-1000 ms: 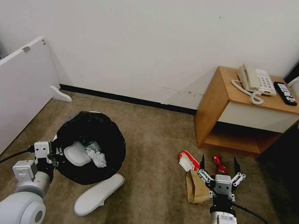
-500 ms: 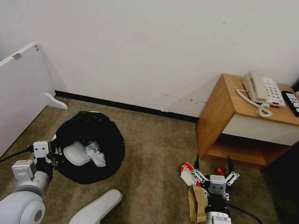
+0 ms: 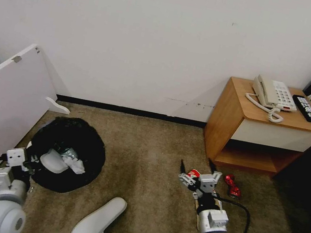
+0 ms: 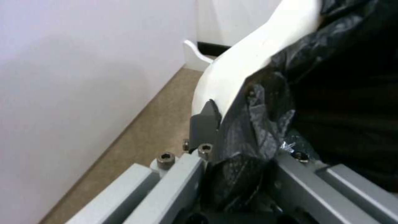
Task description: Pick up the trash bin, then pick up the garbage from the floor and place it into the trash bin.
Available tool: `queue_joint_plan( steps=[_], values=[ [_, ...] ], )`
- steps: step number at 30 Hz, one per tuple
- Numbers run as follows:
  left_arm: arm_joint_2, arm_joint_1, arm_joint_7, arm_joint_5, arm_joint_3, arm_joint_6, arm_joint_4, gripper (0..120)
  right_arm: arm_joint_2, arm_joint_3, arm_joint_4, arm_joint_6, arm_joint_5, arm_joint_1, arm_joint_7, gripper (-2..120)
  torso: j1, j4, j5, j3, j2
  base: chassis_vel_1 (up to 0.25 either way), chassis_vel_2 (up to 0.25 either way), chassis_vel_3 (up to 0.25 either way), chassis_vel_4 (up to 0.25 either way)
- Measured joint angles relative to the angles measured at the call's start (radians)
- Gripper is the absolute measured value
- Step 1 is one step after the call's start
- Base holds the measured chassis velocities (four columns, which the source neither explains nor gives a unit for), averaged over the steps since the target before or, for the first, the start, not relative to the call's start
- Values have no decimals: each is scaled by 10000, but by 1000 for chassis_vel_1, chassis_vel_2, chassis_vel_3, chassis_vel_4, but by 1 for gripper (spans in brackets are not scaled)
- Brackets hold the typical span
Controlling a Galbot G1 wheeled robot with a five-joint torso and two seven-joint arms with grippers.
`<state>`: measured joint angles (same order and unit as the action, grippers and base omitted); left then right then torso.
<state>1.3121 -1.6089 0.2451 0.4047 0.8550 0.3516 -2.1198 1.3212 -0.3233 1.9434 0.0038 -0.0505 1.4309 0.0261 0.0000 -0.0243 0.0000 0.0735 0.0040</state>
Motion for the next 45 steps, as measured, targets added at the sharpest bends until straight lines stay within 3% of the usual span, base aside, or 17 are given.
queue_joint_plan(
  steps=[5, 7, 15, 18, 23, 25, 36, 45],
  values=[
    [-129, -200, -231, -12, 424, 16, 142, 0, -725, 886, -198, -561, -1208, -522, 469, 100, 0, 0, 0, 0, 0, 0, 0, 0, 0],
    [-167, -221, -392, -2, 656, 22, 294, 0, -1183, 1512, -346, -927, -2359, -948, 948, 100, 0, 0, -2, 1, 0, 0, 0, 0, 0],
    [-191, -107, -565, -1, 709, 56, 527, 0, -1665, 3297, -888, -1537, -5211, -2434, 2595, 100, 0, -1, 0, 1, 0, 0, 0, 0, 0],
    [-260, 70, -580, 97, 575, 57, 695, 0, -1235, 4458, -1453, -1727, -6701, -3672, 3731, 100, 0, 0, -1, 2, 0, 0, 0, 0, 0],
    [-401, 283, -506, 221, 567, 58, 910, 0, -539, 4973, -2028, -1925, -7874, -4369, 4746, 100, 0, 0, -2, 2, 0, 0, 0, 0, 0],
    [-493, 490, -66, 285, 592, 56, 1128, 0, -10, 5100, -2583, -2005, -8457, -4702, 5406, 100, 0, 0, -3, 2, -1, 0, 0, 0, 0],
    [-811, 653, 225, 622, 620, -31, 1385, 0, 1275, 4993, -3905, -2021, -8817, -4664, 6162, 100, 0, -1, -3, 0, 0, 0, 0, 0, 0],
    [-718, 689, 151, 654, 648, -42, 1394, 0, 1866, 4626, -4009, -2184, -8816, -4246, 6807, 100, 0, -1, -2, 1, -1, 0, 0, 0, 0]
  ],
)
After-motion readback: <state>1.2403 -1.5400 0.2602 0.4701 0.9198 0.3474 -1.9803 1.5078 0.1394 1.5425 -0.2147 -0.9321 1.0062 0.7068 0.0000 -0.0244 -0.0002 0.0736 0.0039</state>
